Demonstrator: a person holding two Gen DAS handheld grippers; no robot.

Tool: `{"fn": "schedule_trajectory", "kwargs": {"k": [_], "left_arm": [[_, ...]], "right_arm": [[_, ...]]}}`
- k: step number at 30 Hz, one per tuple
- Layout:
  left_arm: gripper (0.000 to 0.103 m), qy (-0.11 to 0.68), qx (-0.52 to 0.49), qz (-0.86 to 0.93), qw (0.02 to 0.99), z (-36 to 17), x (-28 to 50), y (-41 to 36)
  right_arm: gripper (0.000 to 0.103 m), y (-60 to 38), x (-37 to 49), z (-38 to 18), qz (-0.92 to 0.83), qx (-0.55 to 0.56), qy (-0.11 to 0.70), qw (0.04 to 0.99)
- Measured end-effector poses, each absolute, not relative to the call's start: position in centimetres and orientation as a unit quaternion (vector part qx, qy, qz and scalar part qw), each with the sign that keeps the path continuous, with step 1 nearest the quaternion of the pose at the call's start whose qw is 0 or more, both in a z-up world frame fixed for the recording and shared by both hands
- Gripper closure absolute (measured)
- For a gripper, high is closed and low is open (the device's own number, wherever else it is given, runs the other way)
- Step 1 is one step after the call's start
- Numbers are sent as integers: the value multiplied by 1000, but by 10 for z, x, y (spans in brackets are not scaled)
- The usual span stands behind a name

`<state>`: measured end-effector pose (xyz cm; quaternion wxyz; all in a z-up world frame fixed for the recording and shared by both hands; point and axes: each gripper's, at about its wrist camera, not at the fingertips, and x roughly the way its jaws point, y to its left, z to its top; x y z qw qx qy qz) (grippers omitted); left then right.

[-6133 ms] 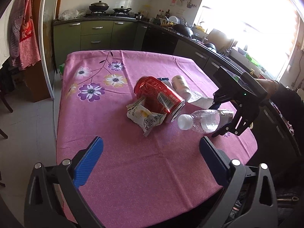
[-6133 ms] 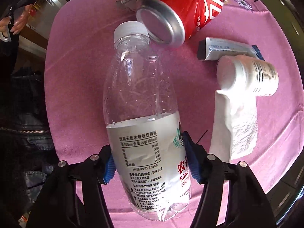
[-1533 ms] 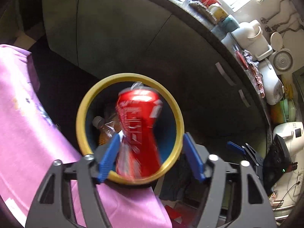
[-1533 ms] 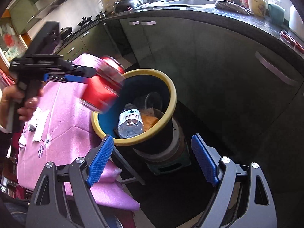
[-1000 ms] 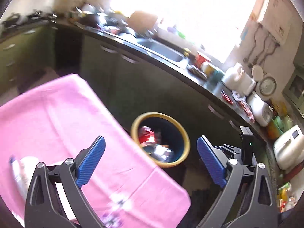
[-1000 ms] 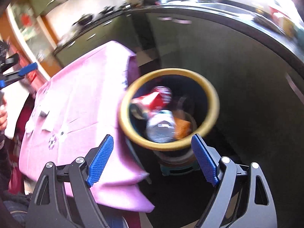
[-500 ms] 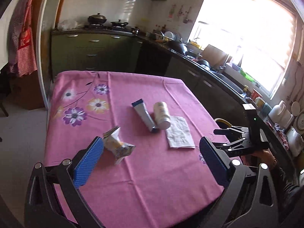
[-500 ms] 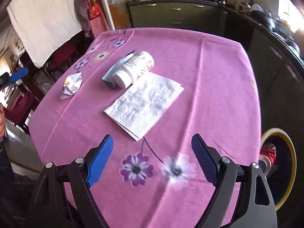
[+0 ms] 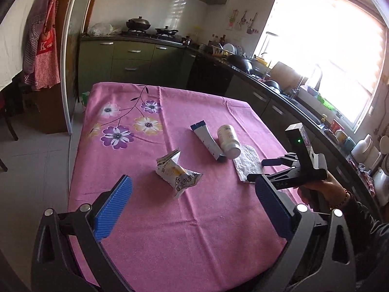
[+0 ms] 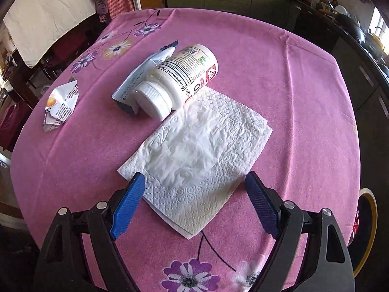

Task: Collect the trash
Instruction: 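Move the right gripper to the white tissue and grasp it, then carry the tissue over the bin and release it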

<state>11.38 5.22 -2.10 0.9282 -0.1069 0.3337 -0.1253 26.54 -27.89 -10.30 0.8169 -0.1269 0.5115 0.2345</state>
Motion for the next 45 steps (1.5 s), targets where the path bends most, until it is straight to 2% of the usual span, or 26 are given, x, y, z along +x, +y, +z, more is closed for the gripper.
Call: {"fn": "schedule_trajectory", "kwargs": {"k": [3, 5, 8, 9, 10, 12, 18, 26, 31, 36, 38, 39, 40, 41, 45], "left_arm": [[7, 332, -111, -125, 928, -21, 115, 54], [7, 333, -115, -126, 927, -22, 117, 56], [7, 335, -119, -124, 926, -24, 120, 57], [7, 335, -120, -124, 926, -24, 120, 56], [7, 335, -120, -124, 926, -24, 121, 56], [7, 335, -119, -126, 926, -24, 121, 55], [7, 329, -104, -130, 930, -21, 122, 50], [7, 326, -109, -150, 927, -23, 134, 39], [7, 325, -97, -163, 927, -20, 139, 25], [7, 327, -85, -164, 927, -16, 143, 18], [7, 329, -85, -162, 926, -17, 145, 17], [7, 330, -84, -162, 926, -17, 146, 17], [7, 331, -83, -161, 926, -17, 146, 16], [7, 332, -82, -161, 926, -17, 146, 15], [7, 332, -72, -164, 926, -19, 147, 14]], "right_arm": [[22, -277, 264, -102, 235, -129, 510, 818], [32, -276, 263, -101, 241, -129, 505, 819], [69, -275, 257, -95, 250, -128, 499, 820], [87, -275, 257, -95, 257, -123, 500, 818], [93, -275, 256, -94, 261, -119, 501, 817], [96, -275, 251, -93, 260, -123, 495, 820], [96, -313, 228, -62, 253, -84, 471, 841], [96, -470, 207, -18, 93, 8, 444, 891], [96, -567, 212, -36, -15, 47, 470, 881], [95, -617, 229, -73, -67, 74, 500, 860], [92, -629, 237, -87, -81, 83, 511, 852], [86, -634, 240, -93, -85, 84, 518, 847], [74, -637, 243, -97, -91, 85, 519, 845], [68, -640, 243, -99, -100, 84, 520, 844], [58, -642, 236, -88, -110, 79, 499, 856]]}}
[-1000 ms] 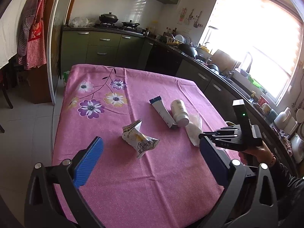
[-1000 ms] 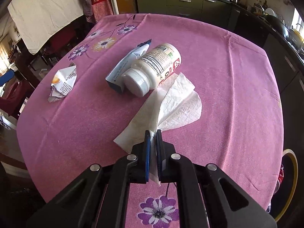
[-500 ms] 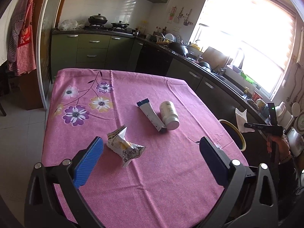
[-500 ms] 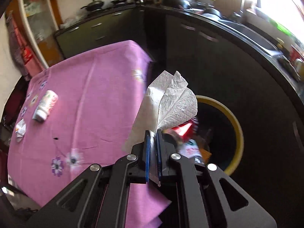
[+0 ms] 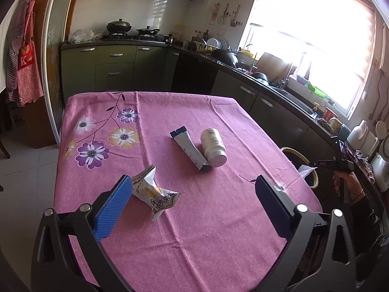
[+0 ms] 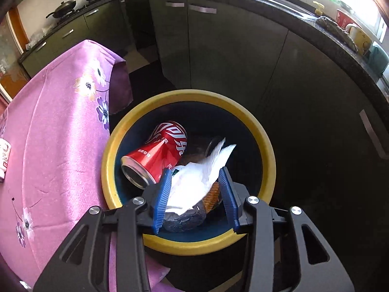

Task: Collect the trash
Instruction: 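Carry the tissue over the bin and release it, then grasp the crumpled snack wrapper with the left gripper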

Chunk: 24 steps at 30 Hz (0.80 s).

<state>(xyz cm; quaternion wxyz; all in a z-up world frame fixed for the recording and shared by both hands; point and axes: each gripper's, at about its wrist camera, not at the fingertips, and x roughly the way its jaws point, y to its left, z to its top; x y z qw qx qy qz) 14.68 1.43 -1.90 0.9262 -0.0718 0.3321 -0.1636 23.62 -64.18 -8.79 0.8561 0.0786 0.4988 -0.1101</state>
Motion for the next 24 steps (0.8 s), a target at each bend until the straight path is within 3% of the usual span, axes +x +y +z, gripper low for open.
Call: {"fn": "schedule_trajectory", "kwargs": {"k": [7, 24], "left_arm": [[7, 356, -60, -164, 918, -41, 163, 30], [7, 469, -46, -150, 869, -104, 241, 21]], "right_arm": [[46, -615, 223, -63, -112, 48, 462, 879], [41, -582, 226, -46, -73, 37, 449, 890]]}}
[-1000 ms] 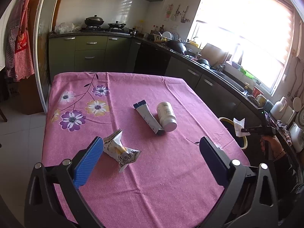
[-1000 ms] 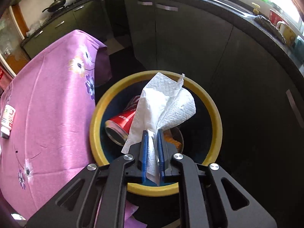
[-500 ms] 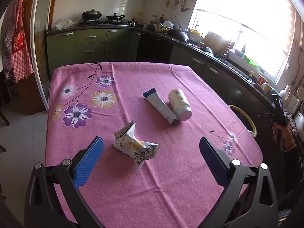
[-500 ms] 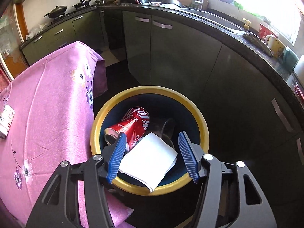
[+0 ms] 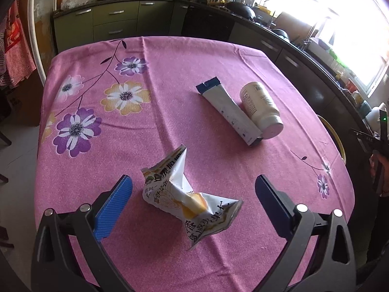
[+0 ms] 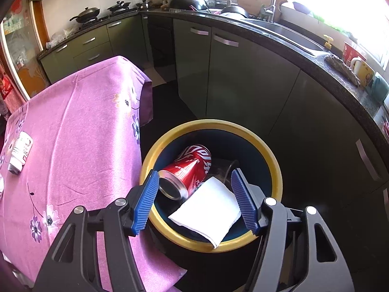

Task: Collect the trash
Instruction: 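Grasp the crumpled snack wrapper with the left gripper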

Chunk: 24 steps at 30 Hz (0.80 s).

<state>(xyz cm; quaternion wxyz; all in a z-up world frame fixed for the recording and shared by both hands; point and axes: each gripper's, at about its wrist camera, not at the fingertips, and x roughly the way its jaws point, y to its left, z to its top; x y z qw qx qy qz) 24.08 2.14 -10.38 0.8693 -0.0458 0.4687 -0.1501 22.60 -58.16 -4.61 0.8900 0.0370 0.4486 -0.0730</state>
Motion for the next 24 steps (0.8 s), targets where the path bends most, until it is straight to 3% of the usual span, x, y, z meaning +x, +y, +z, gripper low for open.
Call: {"fn": "schedule_trajectory", "kwargs": {"k": [6, 9, 10, 24], "left_arm": [[8, 501, -72, -128, 853, -111, 245, 23], [20, 509, -72, -120, 849, -111, 246, 23], [29, 512, -72, -118, 848, -111, 246, 24], [42, 504, -13, -120, 855, -100, 243, 12]], "right_arm": [[41, -570, 232, -41, -58, 25, 446, 893], [41, -566, 234, -40, -51, 24, 445, 894], [41, -565, 235, -40, -49, 23, 446, 893], [41, -560, 231, -43, -40, 18, 451, 892]]}}
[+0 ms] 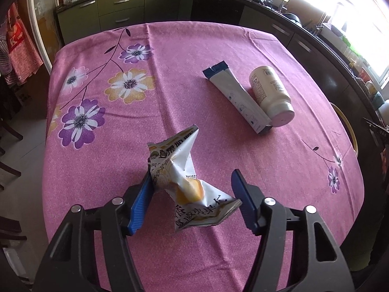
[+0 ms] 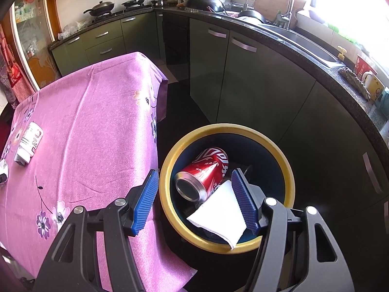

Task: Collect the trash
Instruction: 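Grasp the crumpled snack wrapper with the left gripper, then carry the snack wrapper over the bin and release it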

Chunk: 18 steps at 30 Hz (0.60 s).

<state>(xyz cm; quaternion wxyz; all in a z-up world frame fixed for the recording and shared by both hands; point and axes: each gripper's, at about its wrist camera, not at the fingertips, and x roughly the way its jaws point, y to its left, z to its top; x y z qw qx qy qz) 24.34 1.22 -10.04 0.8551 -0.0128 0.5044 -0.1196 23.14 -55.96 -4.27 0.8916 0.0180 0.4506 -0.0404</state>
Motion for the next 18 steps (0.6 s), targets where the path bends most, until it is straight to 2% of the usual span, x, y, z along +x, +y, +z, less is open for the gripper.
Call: {"fn": "schedule_trajectory", "kwargs": {"k": [18], "left_arm": [[42, 440, 25, -166, 882, -42, 195, -11]], "right_arm": [[41, -553, 223, -39, -36, 11, 444, 895]]}}
